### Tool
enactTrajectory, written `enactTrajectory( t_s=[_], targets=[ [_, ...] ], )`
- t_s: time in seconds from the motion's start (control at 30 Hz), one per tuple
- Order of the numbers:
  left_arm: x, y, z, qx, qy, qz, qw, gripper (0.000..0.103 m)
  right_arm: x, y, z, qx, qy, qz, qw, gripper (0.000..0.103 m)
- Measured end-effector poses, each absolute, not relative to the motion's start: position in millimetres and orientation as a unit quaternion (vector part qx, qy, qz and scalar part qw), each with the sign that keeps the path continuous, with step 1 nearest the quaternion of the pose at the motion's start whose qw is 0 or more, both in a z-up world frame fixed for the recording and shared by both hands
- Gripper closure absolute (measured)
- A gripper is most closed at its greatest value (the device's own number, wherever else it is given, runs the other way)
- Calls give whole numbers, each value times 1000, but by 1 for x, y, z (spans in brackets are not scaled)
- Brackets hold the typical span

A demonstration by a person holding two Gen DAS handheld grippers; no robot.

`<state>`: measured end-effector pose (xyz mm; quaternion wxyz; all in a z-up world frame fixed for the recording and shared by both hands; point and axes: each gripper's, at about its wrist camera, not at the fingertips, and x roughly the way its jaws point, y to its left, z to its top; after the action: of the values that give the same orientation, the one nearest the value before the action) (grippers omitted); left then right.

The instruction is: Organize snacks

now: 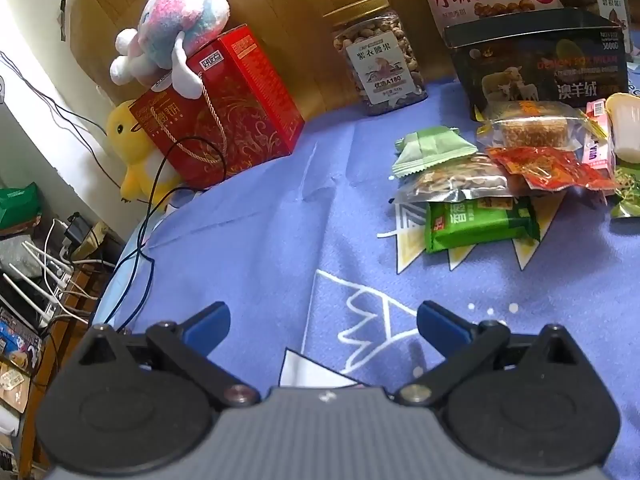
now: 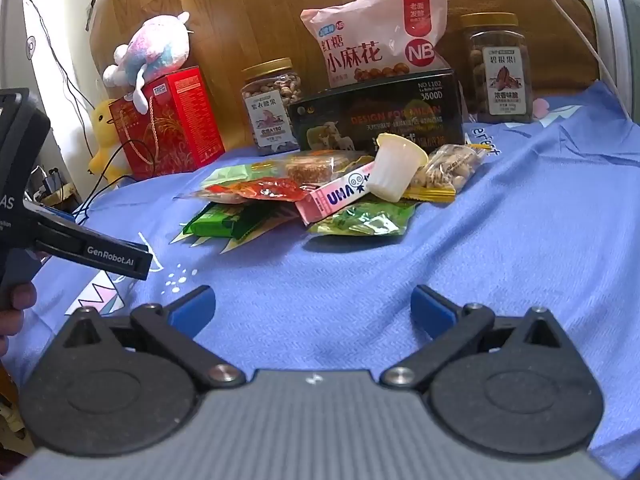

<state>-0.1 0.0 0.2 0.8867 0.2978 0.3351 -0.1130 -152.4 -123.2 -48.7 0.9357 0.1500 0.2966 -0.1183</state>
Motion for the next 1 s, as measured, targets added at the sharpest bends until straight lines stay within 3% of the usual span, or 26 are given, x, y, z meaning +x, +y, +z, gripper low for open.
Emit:
enactTrajectory(
  t_s=[1.0],
  targets=[
    [-4, 0, 4, 294, 320, -116, 893, 0, -152, -121, -51, 146, 298, -120, 936, 0]
  ],
)
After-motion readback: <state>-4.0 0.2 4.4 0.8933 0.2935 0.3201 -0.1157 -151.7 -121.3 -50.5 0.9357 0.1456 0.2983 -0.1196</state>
